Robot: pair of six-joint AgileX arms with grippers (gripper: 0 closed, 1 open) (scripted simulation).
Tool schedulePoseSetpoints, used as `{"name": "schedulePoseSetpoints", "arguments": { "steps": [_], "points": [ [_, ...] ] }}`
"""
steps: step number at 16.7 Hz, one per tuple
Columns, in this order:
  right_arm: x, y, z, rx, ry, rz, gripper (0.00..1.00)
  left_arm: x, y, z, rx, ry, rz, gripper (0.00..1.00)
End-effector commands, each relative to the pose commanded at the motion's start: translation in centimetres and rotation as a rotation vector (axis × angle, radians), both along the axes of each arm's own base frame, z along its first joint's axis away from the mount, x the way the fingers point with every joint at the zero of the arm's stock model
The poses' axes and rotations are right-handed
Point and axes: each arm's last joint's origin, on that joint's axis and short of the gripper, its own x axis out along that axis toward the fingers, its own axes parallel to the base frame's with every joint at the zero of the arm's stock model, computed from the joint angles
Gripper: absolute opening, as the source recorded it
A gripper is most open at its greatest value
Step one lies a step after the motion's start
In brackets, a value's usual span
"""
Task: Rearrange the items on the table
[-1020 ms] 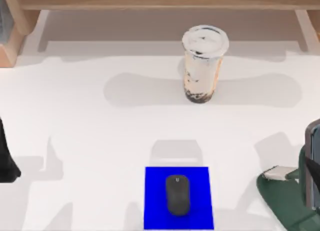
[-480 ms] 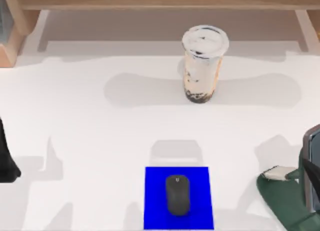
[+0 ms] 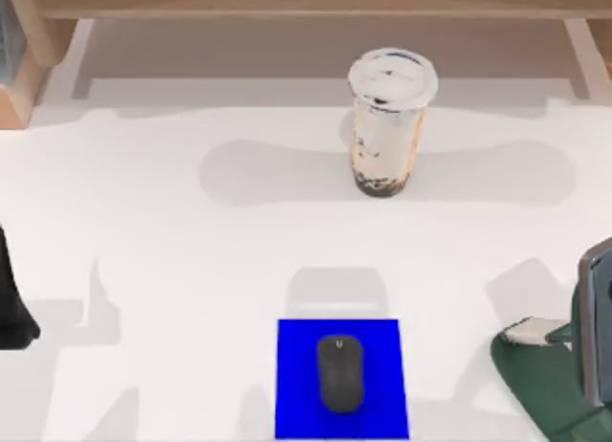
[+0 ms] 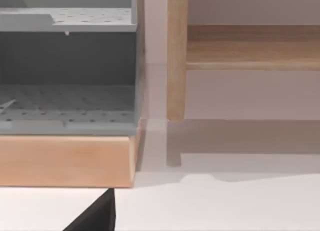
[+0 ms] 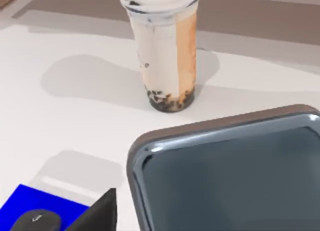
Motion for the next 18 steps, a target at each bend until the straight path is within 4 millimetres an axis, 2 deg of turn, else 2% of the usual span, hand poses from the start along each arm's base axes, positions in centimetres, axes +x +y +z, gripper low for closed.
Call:
{"name": "schedulePoseSetpoints", "arguments": {
  "steps": [8,14,18],
  "points": [
    [-0.9,0.4,-2.9,-0.142,0.042,0.076,1.0,0.0,0.0,0.0,0.0,0.0,0.0,1.0],
    [-0.8,0.3,-2.6,-0.134,0.028,0.063,1.0,0.0,0.0,0.0,0.0,0.0,0.0,1.0],
    [-0.8,-0.8,-1.0,-0.065,-0.142,-0.081,1.0,0.0,0.0,0.0,0.0,0.0,0.0,1.0]
  ]
}}
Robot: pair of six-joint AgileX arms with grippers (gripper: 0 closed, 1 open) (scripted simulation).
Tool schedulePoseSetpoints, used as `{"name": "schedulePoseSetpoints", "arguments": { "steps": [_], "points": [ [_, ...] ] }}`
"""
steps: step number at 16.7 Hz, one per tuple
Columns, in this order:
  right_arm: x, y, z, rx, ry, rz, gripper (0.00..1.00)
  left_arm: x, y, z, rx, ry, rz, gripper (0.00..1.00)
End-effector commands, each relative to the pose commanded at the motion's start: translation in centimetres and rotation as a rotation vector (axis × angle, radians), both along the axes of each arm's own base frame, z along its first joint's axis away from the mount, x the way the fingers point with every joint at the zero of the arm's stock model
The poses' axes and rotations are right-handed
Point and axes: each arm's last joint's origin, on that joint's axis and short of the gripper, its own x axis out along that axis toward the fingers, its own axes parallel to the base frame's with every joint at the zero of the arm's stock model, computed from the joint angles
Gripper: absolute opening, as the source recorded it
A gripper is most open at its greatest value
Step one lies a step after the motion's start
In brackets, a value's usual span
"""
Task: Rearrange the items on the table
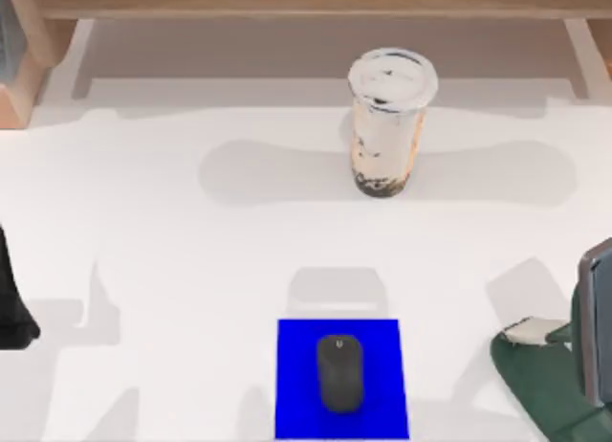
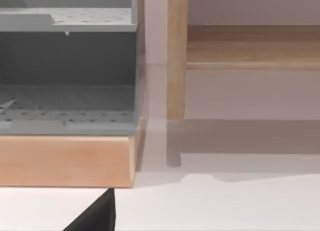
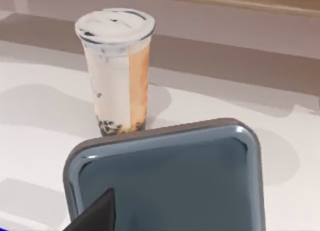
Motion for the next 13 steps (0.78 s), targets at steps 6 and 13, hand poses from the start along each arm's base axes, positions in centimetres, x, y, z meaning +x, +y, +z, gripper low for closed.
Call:
{"name": "schedulePoseSetpoints", "arguments": {
  "steps": [6,13],
  "points": [
    [-0.1,-1.7,1.6,0.096,-0.266,-0.216,1.0,0.0,0.0,0.0,0.0,0.0,0.0,1.0],
    [0.2,-3.1,1.7,0.127,-0.434,-0.399,1.0,0.0,0.0,0.0,0.0,0.0,0.0,1.0]
  ]
}}
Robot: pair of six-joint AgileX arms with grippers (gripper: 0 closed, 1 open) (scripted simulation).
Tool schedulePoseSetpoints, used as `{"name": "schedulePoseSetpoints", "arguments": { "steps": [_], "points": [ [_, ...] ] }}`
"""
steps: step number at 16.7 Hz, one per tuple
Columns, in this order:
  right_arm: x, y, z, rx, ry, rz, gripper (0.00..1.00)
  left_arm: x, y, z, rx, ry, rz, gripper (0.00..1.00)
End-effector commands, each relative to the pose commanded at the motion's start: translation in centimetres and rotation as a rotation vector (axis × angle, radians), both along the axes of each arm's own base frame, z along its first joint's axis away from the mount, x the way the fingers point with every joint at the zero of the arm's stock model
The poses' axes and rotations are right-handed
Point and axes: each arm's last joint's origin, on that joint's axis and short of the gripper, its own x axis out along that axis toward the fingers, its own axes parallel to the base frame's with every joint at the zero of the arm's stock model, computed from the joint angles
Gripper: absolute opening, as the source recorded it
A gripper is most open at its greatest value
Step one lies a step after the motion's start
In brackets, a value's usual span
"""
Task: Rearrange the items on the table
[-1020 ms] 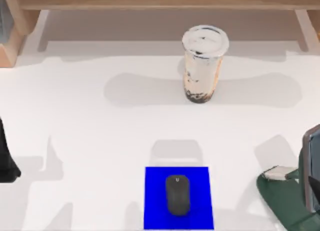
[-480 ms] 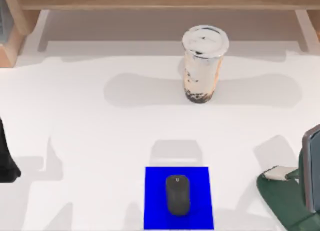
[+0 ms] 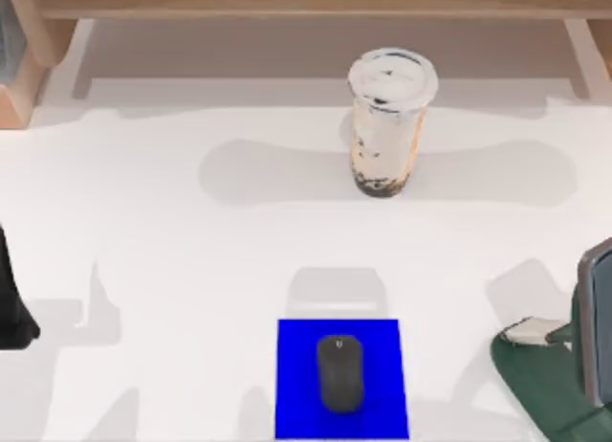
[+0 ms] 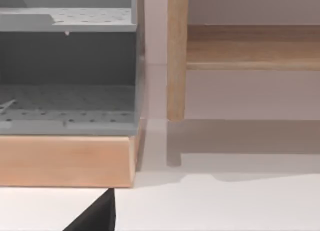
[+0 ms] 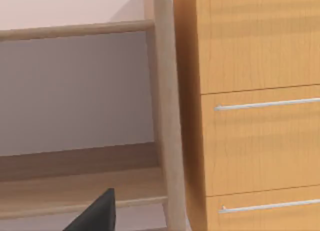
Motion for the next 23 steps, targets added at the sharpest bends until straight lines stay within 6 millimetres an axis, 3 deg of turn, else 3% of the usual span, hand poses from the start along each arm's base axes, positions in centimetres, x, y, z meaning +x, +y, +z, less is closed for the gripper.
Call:
{"name": "schedulePoseSetpoints", "arguments": {
  "steps": [3,8,10,18,23],
  "points": [
    [0.9,-0.2,-1.5,-0.017,0.01,-0.012,1.0,0.0,0.0,0.0,0.0,0.0,0.0,1.0],
    [3.2,-0.5,-7.4,-0.059,0.144,0.075,1.0,0.0,0.0,0.0,0.0,0.0,0.0,1.0],
    [3.6,-0.6,-8.8,-0.063,0.184,0.097,1.0,0.0,0.0,0.0,0.0,0.0,0.0,1.0],
    [3.7,-0.6,-9.1,-0.064,0.193,0.101,1.0,0.1,-0.2,0.2,-0.001,0.006,-0.005,1.0],
    [3.7,-0.6,-9.1,-0.064,0.193,0.101,1.0,1.6,-1.8,1.5,-0.001,0.073,-0.051,1.0]
  ]
}}
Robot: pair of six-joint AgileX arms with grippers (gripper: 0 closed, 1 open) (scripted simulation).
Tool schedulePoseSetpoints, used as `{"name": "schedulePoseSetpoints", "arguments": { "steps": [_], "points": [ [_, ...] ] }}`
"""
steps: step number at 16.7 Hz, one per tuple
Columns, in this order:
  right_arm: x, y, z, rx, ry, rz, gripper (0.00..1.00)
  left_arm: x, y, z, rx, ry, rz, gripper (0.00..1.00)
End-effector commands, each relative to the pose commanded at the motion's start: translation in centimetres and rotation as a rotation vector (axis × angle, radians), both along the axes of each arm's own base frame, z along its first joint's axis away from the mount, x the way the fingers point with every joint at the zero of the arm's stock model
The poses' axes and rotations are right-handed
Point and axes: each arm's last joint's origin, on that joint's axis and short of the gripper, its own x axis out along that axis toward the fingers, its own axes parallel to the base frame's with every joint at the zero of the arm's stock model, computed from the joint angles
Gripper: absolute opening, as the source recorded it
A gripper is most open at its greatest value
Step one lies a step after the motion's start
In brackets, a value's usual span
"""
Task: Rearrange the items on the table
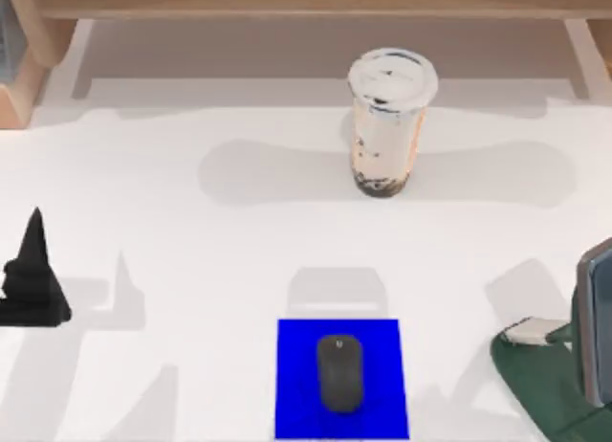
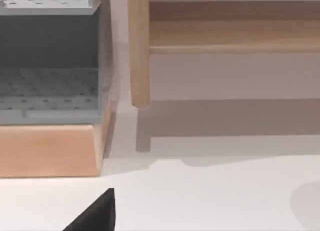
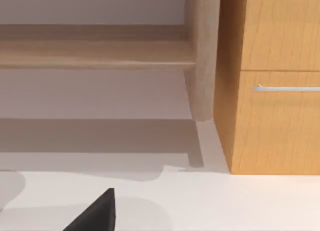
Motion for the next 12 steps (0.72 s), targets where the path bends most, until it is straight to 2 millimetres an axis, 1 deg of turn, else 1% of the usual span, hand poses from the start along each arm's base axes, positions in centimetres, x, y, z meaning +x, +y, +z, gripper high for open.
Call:
{"name": "schedulePoseSetpoints", "arguments": {
  "steps": [3,6,9,12],
  "points": [
    [0.0,0.0,0.0,0.0,0.0,0.0,1.0,2.0,-2.2,0.8,0.025,0.079,-0.041,1.0],
    [0.0,0.0,0.0,0.0,0.0,0.0,1.0,4.8,-5.8,0.9,0.077,0.159,-0.08,1.0],
    [0.0,0.0,0.0,0.0,0.0,0.0,1.0,7.8,-10.9,-0.2,0.145,0.214,-0.109,1.0],
    [0.0,0.0,0.0,0.0,0.0,0.0,1.0,10.3,-16.9,-2.6,0.195,0.218,-0.126,1.0]
  ]
}}
